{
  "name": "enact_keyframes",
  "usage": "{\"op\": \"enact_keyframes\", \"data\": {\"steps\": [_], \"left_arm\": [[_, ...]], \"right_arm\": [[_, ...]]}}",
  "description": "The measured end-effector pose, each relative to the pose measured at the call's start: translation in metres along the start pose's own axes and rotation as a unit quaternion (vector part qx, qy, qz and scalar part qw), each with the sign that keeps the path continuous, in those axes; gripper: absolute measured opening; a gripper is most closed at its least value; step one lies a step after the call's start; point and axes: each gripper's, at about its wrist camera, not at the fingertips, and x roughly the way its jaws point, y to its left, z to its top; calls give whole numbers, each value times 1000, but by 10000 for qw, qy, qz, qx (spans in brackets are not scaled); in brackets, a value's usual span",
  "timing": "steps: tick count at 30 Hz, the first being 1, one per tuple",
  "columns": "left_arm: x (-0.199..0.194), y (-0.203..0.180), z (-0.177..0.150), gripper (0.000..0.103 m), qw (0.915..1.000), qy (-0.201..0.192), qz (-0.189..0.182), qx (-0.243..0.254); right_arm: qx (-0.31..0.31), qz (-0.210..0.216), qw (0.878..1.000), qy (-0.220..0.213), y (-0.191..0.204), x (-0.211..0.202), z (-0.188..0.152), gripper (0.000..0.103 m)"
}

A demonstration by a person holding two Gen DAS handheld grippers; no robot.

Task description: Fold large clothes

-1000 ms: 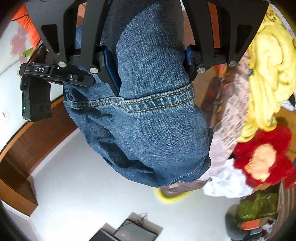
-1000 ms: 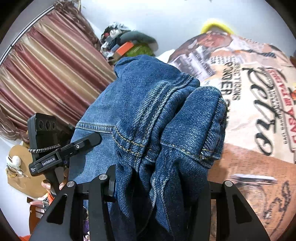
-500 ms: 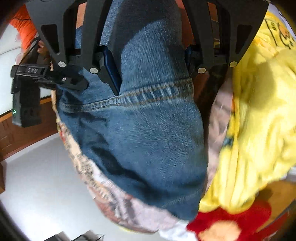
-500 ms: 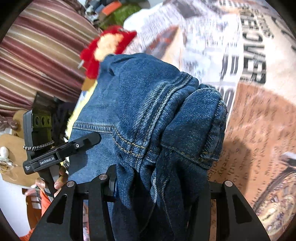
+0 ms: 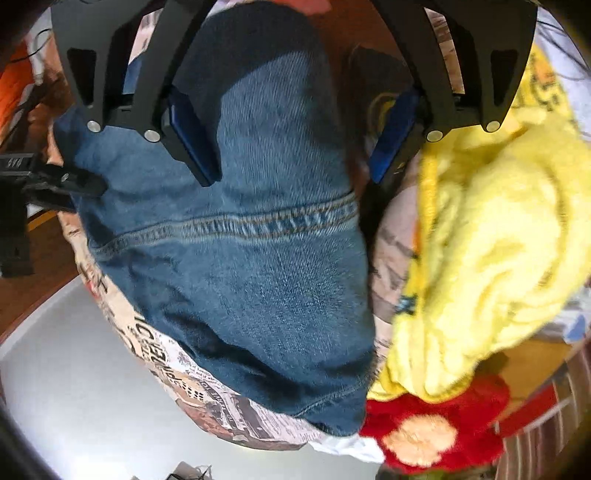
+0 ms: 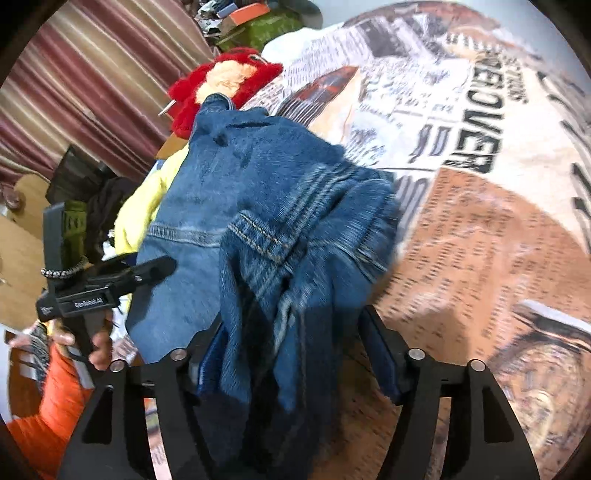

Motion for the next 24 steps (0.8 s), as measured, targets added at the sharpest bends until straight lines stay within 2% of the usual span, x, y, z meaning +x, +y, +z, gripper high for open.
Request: {"op": "enact_keyframes", "data": {"steps": [4,6,9,11,16,20,24], "left_arm": [[-16,-14,-14,85,9976,-107,532,436],[-23,-26,-18,85,9937,-209,811,744],[-24,-42,-10,85,9876,-349,1086,1079],[-24,-50,-2,85,9866,-451,1085,1134],[-13,-67,14,85,9881,-525,897,1138],[11,-78,17,85,9880,-313,930,1192],[26,-90,6,96,9797,-315,1253,1530]], "right_arm": [[126,-84,9999,-45,-9,-14,-10,66],[183,-201,9996,-112,-12,-25,-14,66],[-42,-635,9974,-350,-6,-45,-9,66],[-109,-713,9960,-529,-3,-56,-6,66],[-263,-415,9949,-887,20,-72,13,67],[-568,-378,9944,-809,45,-46,27,67],[-814,-661,9926,-620,46,-8,31,67]]}}
